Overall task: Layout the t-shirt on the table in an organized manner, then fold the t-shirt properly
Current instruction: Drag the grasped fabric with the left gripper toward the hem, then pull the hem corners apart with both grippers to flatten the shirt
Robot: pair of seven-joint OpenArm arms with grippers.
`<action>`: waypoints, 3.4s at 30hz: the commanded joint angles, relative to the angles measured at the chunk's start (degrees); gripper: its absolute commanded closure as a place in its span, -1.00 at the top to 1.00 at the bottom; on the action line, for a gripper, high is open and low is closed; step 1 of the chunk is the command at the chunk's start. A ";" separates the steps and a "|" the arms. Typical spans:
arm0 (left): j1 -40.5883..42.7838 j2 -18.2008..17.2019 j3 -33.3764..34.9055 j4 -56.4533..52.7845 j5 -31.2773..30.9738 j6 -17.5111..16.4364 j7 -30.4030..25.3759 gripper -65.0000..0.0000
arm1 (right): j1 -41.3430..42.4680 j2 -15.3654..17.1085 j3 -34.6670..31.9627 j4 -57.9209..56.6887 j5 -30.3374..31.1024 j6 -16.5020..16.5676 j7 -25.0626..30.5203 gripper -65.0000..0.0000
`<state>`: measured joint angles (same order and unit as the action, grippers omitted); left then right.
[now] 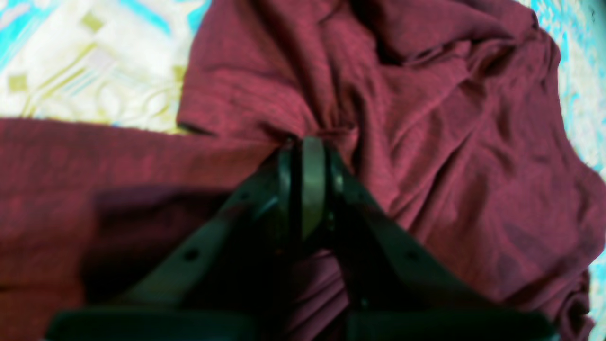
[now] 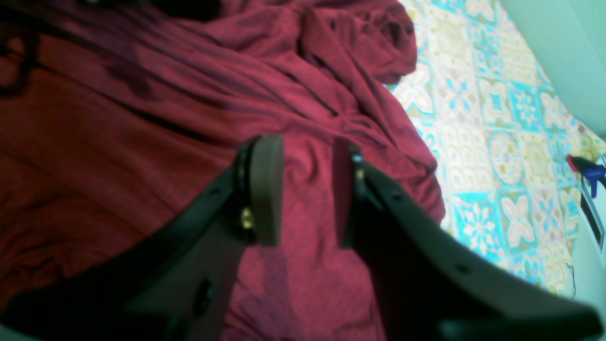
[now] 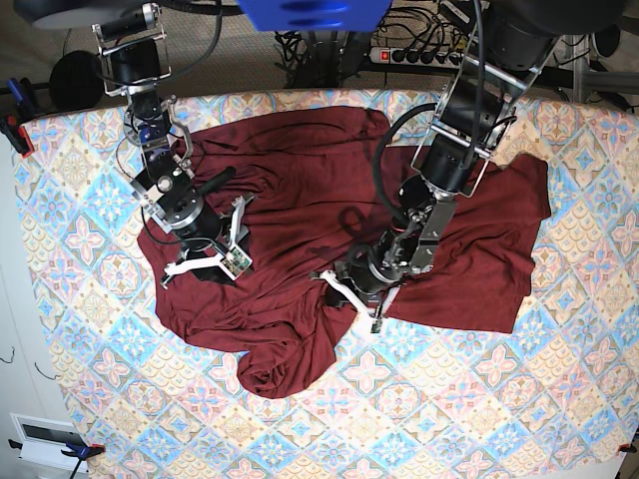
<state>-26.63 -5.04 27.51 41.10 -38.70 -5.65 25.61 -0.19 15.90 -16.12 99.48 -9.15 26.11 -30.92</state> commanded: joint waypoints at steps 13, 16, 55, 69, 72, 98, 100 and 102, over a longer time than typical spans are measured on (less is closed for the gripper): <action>-4.44 -0.37 -16.74 4.92 2.52 3.85 8.64 0.56 | 1.02 0.32 0.43 1.05 0.14 -0.48 1.33 -0.48; -7.61 1.57 -16.91 0.44 2.43 3.85 8.46 0.56 | 0.93 0.32 0.34 1.40 0.14 -0.48 1.33 -0.48; -18.25 4.11 -16.91 -21.54 11.66 3.85 -7.28 -1.00 | -2.58 1.99 0.52 7.02 0.05 -0.39 1.42 -0.48; -22.91 -7.84 -16.91 -21.54 11.58 3.85 -8.59 -1.00 | -5.31 1.99 0.43 8.96 0.05 -0.39 1.42 -0.48; -22.91 -9.69 -16.83 -21.54 11.58 3.85 -8.51 -1.00 | -5.22 1.81 0.34 8.78 0.05 -0.39 1.42 -0.48; -17.28 -11.80 -16.83 -13.10 11.66 3.76 -5.17 -0.26 | 40.85 -6.19 -10.74 -51.61 0.40 10.60 7.84 -0.29; -17.28 -12.59 -16.83 -13.10 11.66 3.76 -5.25 -0.26 | 41.99 -6.98 -10.74 -55.13 0.40 10.60 9.07 -0.17; -16.49 -13.64 -16.91 -13.01 11.58 3.76 -5.25 -0.26 | 42.34 -7.51 -10.74 -58.47 0.31 10.60 10.83 -0.11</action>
<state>-41.10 -18.57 10.98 27.00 -26.96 -1.45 21.69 39.94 8.91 -27.05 39.94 -9.65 36.77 -21.52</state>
